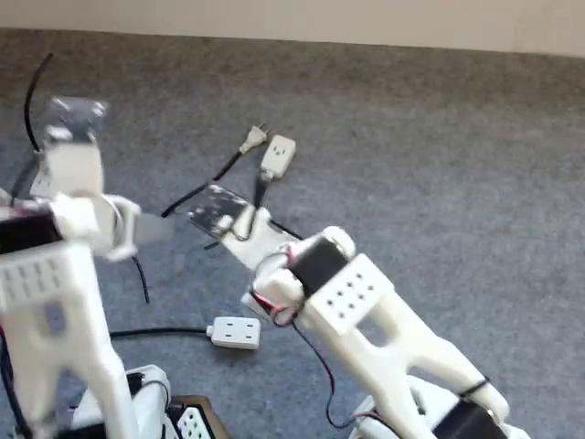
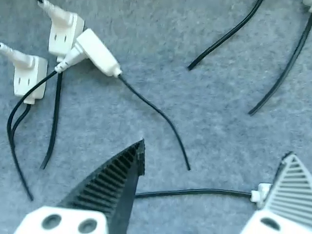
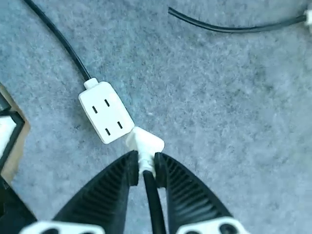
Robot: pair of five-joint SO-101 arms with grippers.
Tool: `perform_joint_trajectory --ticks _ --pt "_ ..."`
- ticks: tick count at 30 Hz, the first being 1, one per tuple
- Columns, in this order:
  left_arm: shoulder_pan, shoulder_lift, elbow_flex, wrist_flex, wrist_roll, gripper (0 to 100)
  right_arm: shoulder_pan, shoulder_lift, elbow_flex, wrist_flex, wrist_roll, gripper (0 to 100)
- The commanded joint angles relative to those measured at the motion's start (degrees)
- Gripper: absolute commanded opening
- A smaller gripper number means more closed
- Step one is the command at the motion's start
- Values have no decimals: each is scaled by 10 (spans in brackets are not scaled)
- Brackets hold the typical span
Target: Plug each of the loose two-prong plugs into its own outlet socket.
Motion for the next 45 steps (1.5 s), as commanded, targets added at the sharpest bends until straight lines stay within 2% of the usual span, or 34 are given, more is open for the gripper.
perform_joint_trajectory --ticks 1,6,11,24,29,35,45 --pt "-73 129 -133 12 -44 406 -48 6 -26 -1 149 5" --pt "-172 276 -252 12 -125 406 -94 10 20 -61 278 5" --pt "-233 369 -313 11 -200 407 -107 10 32 -87 327 5" --pt "-248 435 -359 7 -216 407 -104 12 36 -57 416 5" --pt "-247 436 -359 7 -216 407 -105 27 44 -52 416 5" --pt "-252 438 -359 7 -216 407 -100 64 91 -103 404 5" --pt "-250 439 -357 7 -216 407 -95 64 50 -103 396 5"
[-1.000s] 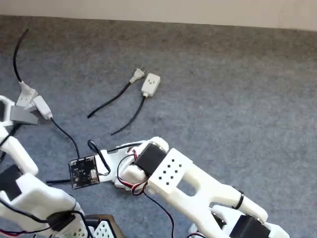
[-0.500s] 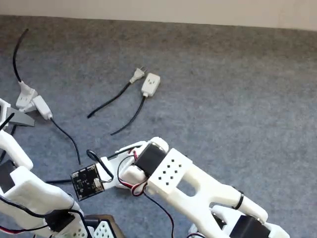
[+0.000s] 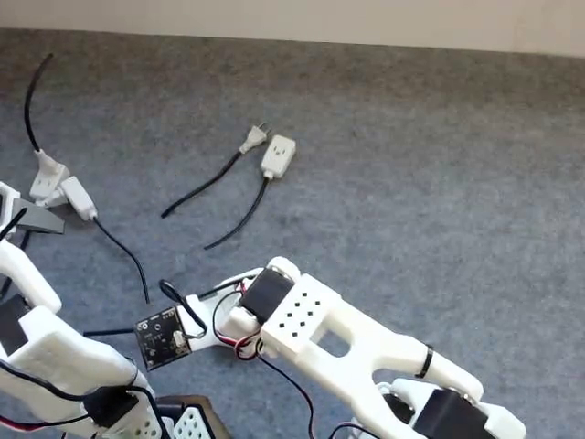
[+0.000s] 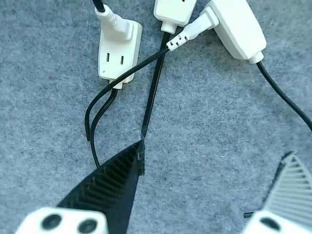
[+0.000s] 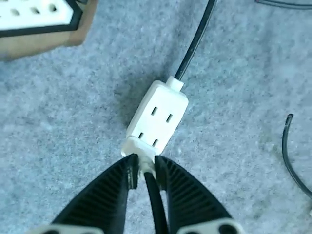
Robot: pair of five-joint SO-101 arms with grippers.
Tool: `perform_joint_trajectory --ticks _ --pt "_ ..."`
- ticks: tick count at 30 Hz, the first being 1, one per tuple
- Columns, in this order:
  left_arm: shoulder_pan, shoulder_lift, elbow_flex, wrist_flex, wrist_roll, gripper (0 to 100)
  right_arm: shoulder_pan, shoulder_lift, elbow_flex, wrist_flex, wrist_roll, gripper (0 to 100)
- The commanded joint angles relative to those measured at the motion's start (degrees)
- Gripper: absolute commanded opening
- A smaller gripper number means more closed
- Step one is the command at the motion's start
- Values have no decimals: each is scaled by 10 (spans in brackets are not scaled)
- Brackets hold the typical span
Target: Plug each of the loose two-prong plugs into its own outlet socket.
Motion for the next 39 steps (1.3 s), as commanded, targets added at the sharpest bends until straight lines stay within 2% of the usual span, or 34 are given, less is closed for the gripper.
perform_joint_trajectory --ticks 1,19,29,33,39 --pt "-5 -4 -19 -1 -3 407 6 1 -32 -7 -6 5" --pt "-6 -4 -17 -1 -3 407 6 7 -21 5 -4 5" --pt "0 -4 -16 2 -1 407 2 7 132 -116 -9 5" --pt "16 -3 -14 4 0 407 2 7 140 -149 -48 5" --pt "36 -7 -7 4 1 407 7 2 111 -88 -72 19"
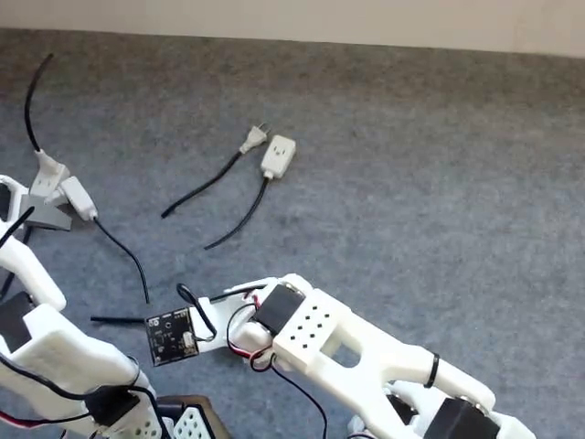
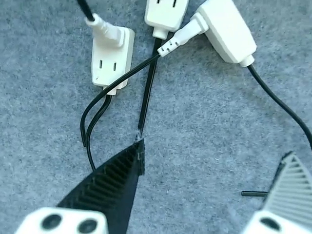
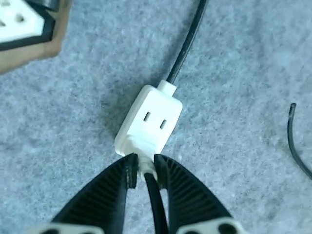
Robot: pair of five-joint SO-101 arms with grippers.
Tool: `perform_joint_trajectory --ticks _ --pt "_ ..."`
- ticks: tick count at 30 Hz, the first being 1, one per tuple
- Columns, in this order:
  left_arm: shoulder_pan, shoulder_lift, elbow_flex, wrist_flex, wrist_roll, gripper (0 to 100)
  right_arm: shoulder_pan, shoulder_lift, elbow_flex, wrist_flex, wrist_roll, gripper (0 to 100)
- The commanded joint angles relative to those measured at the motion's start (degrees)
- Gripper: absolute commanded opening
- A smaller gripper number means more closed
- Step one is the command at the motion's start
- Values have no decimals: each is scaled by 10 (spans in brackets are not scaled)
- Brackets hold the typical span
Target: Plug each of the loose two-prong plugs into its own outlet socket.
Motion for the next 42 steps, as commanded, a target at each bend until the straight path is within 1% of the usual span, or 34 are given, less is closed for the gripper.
perform_joint_trajectory --ticks 1,3,6,8,10,13,16,19,22,26,27,29,33,36,38,42 --pt "16 -7 -7 4 1 407 5 6 -29 58 -11 38" --pt "25 -5 -8 12 1 407 4 5 -65 105 -12 108" --pt "45 -4 -8 42 0 407 5 5 -139 163 -15 240" --pt "62 -7 -12 62 0 407 5 5 -204 202 -45 309" --pt "82 -8 -12 74 -1 407 8 6 -278 241 -75 333" --pt "115 -9 -13 98 -1 407 36 9 -409 304 -111 333" --pt "150 -9 -11 114 -11 407 93 10 -539 369 -187 333" --pt "194 -10 9 117 -85 407 182 6 -631 423 -268 333" --pt "236 -14 49 117 -171 406 291 -4 -630 426 -319 333" --pt "279 -74 122 117 -242 377 399 -39 -556 422 -330 333" --pt "290 -99 144 117 -259 368 417 -52 -524 418 -330 333" --pt "312 -154 189 116 -288 360 449 -80 -431 379 -330 333" --pt "359 -282 286 114 -302 358 499 -156 -185 213 -359 333" --pt "393 -380 386 112 -302 359 505 -219 0 102 -361 333" --pt "419 -435 461 70 -299 360 496 -254 104 40 -362 333" --pt "450 -506 623 -81 -282 362 487 -308 244 -36 -375 333"
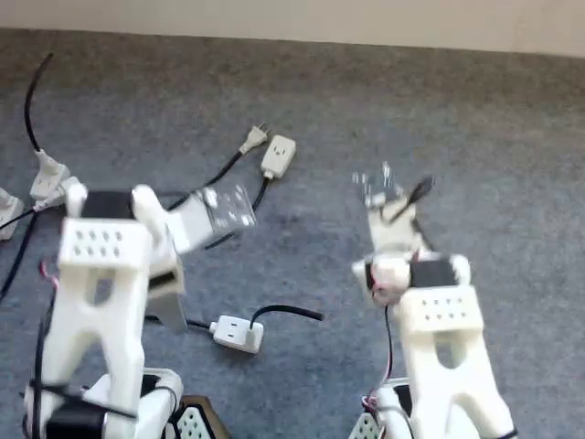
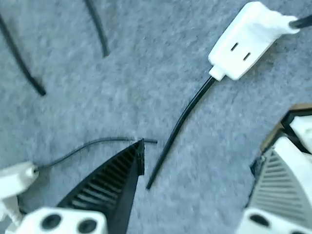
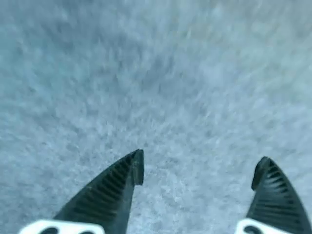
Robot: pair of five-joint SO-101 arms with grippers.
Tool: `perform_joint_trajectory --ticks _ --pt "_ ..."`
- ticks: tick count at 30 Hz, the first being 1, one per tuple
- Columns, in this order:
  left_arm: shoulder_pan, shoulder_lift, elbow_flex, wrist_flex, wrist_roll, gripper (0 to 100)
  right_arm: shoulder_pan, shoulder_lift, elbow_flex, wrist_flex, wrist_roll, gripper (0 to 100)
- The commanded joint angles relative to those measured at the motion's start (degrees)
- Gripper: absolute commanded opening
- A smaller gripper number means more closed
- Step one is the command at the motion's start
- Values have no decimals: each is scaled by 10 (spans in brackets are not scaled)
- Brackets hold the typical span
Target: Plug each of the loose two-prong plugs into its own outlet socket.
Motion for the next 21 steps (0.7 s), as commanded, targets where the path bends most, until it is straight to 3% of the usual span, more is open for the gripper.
perform_joint_trajectory --ticks 1,5,15,21 --pt "30 -58 135 -136 14 362 -7 -58 106 -65 -15 333" --pt "68 -65 214 -237 13 362 -9 -88 131 -73 -14 333" --pt "199 -65 220 -256 62 362 -61 -97 160 -74 -17 333" --pt "221 -65 255 -321 62 362 -63 -97 162 -74 -17 333"
